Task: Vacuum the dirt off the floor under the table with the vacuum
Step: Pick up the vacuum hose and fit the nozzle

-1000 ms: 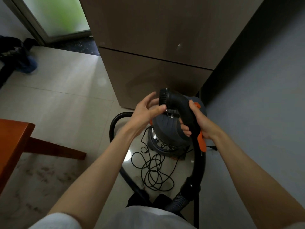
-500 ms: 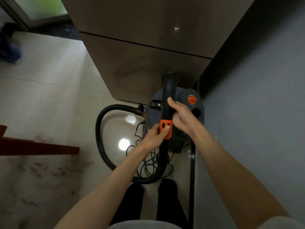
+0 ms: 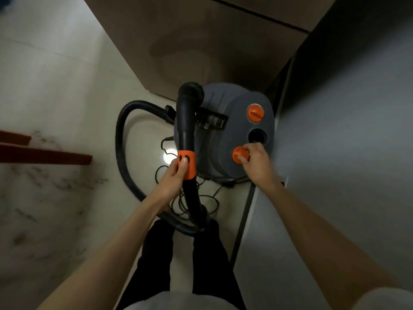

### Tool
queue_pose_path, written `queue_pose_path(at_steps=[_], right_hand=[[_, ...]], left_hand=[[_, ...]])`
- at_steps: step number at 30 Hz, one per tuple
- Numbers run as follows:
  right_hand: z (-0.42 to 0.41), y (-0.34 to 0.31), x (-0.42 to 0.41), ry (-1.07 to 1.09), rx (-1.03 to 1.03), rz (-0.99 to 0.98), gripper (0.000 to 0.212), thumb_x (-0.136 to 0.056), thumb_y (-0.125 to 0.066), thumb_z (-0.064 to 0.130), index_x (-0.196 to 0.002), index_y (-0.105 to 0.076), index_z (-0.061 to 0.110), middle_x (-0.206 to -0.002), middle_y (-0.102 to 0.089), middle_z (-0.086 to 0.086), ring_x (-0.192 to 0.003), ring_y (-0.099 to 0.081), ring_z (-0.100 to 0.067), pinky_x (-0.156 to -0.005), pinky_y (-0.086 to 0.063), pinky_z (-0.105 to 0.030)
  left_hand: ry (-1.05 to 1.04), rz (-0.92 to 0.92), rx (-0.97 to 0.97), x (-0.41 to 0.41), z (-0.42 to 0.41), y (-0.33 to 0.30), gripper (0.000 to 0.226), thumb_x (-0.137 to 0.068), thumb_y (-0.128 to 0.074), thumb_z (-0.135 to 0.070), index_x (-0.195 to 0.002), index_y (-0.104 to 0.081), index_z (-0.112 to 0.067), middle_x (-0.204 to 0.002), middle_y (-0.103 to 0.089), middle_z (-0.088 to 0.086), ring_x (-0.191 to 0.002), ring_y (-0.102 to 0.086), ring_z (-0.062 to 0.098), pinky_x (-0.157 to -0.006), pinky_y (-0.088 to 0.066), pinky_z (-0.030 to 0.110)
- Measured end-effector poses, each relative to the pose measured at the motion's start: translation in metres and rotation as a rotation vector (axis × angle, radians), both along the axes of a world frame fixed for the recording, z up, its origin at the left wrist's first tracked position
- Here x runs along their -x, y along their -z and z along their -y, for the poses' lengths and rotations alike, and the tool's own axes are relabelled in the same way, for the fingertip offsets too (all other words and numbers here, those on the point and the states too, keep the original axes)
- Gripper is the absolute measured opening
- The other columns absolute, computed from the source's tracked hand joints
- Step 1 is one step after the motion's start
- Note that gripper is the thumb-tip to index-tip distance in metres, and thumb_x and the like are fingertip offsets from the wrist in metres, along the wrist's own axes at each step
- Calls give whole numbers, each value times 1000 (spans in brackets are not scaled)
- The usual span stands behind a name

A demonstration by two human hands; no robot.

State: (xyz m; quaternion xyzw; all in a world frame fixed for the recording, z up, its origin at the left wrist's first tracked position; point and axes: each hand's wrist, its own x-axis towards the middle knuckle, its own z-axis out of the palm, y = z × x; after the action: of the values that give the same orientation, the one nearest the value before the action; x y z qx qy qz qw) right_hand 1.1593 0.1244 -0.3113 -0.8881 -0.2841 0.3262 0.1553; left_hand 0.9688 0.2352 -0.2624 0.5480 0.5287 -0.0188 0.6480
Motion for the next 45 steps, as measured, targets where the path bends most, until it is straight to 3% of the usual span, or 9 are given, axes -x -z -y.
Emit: queue_pose_path(at_steps=[5, 11, 14, 19, 22, 25, 32, 35, 45], right_hand=[[6, 6, 8, -142, -90, 209, 23, -86, -66, 12, -95, -62, -8, -100, -57, -26, -98, -54, -41, -82, -46, -43], [-6, -1, 0, -135, 14, 177, 28, -97, -50, 20, -105, -57, -6, -110, -54, -22, -105, -51, -34, -85, -38, -36], [-8, 1, -1, -120, 51, 156, 33, -98, -49, 26, -107, -56, -5, -111, -55, -22, -103, -54, -35, -83, -40, -37], [-19, -3, -26, -23, 18, 101, 35, -93, -58, 34, -100, -62, 0, -104, -62, -17, -98, -58, -31, -77, -39, -29], [-37, -10, -50, 67, -95, 216, 30, -97, -52, 23, -116, -56, 0, -117, -54, -19, -108, -52, -32, -84, -38, -32], [-55, -9, -74, 1, -62, 314, 36, -99, -46, 18, -131, -48, 1, -131, -45, -20, -121, -43, -34, -97, -36, -38], [-70, 10, -91, -127, 29, 353, 29, -97, -47, 12, -120, -53, -6, -126, -50, -23, -118, -45, -35, -95, -36, -37], [-72, 11, -93, -124, 38, 361, 28, -96, -50, 10, -119, -54, -6, -124, -51, -22, -116, -47, -34, -93, -38, -37], [-79, 9, -96, 30, 75, 301, 33, -99, -48, 22, -117, -58, -4, -120, -58, -23, -111, -55, -35, -88, -44, -38]], left_hand=[[-22, -28, 35, 2, 12, 7, 31, -99, -33, -41, -116, -46, -18, -103, -56, 3, -99, -55, 17, -94, -44, 34], [-146, -23, 76, 11, 18, 6, 27, -100, -29, -42, -114, -43, -24, -98, -55, -4, -89, -55, 7, -73, -42, 21], [-207, -12, 77, 16, 19, 7, 21, -100, -30, -38, -98, -47, -27, -93, -58, 0, -82, -58, 9, -66, -43, 19], [-212, -43, 81, 17, 17, 12, 18, -99, -31, -43, -93, -45, -33, -99, -58, 1, -93, -58, 17, -79, -45, 26], [-210, -53, 77, 13, 15, 13, 19, -99, -31, -43, -93, -46, -33, -100, -57, -1, -100, -54, 18, -84, -41, 30], [-231, -58, 68, 9, 15, 13, 20, -100, -31, -41, -87, -46, -34, -94, -55, -6, -97, -51, 16, -81, -40, 29], [-255, -62, 80, 15, 15, 21, 24, -98, -33, -45, -102, -51, -29, -112, -60, 11, -108, -58, 27, -100, -43, 44], [-264, -65, 92, 16, 13, 24, 34, -97, -33, -47, -116, -48, -24, -113, -60, 9, -108, -57, 25, -99, -43, 43], [-281, -48, 65, 10, 14, 20, 20, -99, -32, -42, -100, -48, -30, -96, -54, -5, -87, -51, 7, -72, -39, 19]])
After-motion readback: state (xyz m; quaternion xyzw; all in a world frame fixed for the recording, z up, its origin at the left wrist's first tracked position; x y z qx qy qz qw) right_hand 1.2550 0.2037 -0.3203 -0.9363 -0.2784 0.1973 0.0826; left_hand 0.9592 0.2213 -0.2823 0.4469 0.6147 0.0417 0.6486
